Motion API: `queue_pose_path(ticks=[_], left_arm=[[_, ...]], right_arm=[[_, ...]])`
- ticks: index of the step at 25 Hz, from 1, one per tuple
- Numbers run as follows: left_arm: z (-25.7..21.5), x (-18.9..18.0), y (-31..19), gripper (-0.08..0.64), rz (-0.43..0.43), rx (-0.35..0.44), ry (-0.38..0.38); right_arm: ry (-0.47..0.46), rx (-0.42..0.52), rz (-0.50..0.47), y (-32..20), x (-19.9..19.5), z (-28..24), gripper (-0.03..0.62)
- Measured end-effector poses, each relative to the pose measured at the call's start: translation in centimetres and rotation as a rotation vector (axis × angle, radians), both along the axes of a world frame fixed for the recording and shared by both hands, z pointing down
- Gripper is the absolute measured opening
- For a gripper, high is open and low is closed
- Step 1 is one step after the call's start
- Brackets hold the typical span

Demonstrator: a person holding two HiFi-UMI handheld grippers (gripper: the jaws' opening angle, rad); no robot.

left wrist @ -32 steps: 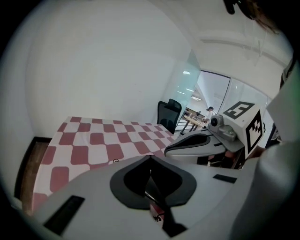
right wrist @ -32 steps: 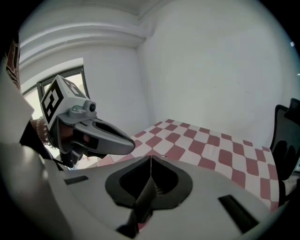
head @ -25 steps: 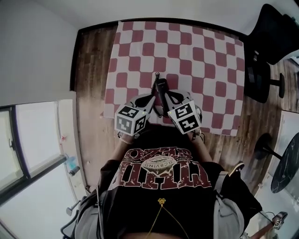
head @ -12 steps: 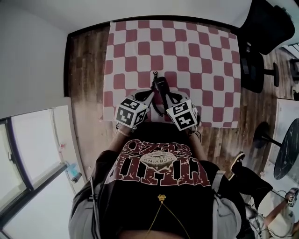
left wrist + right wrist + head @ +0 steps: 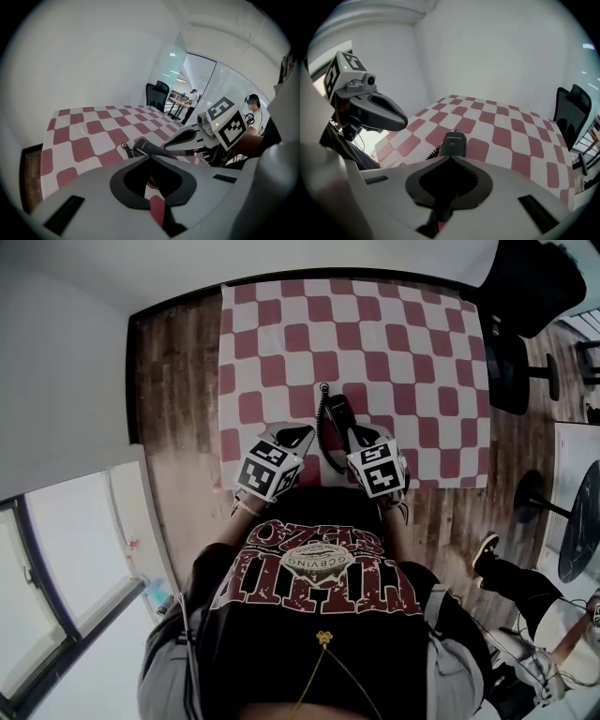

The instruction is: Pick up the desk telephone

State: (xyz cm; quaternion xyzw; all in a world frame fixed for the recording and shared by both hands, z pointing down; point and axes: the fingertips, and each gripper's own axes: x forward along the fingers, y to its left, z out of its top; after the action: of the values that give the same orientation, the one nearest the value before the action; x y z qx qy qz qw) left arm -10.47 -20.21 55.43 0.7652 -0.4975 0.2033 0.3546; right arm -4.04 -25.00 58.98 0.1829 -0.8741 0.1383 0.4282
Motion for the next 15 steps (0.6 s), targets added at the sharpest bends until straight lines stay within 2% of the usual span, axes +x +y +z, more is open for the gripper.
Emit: queue_pose_path(ticks=[3, 7, 15], left_arm=[[0.0, -0.8, 0.4, 0.008, 0.007, 0.002, 0.000], [0.0, -1.9, 0.9, 0.008, -0.008, 0.003, 0.017], [0.2, -2.2, 0.7, 0.008, 0.012, -0.004, 0.064]], right_arm=[[-0.003, -0.008, 0.026, -0.1, -0.3, 0.1, 0.020], [0.039, 0.003, 0.033, -0.2, -0.2, 0.7, 0.020], [0.085, 0.013, 0.012, 0.3, -0.4, 1.5, 0.020]])
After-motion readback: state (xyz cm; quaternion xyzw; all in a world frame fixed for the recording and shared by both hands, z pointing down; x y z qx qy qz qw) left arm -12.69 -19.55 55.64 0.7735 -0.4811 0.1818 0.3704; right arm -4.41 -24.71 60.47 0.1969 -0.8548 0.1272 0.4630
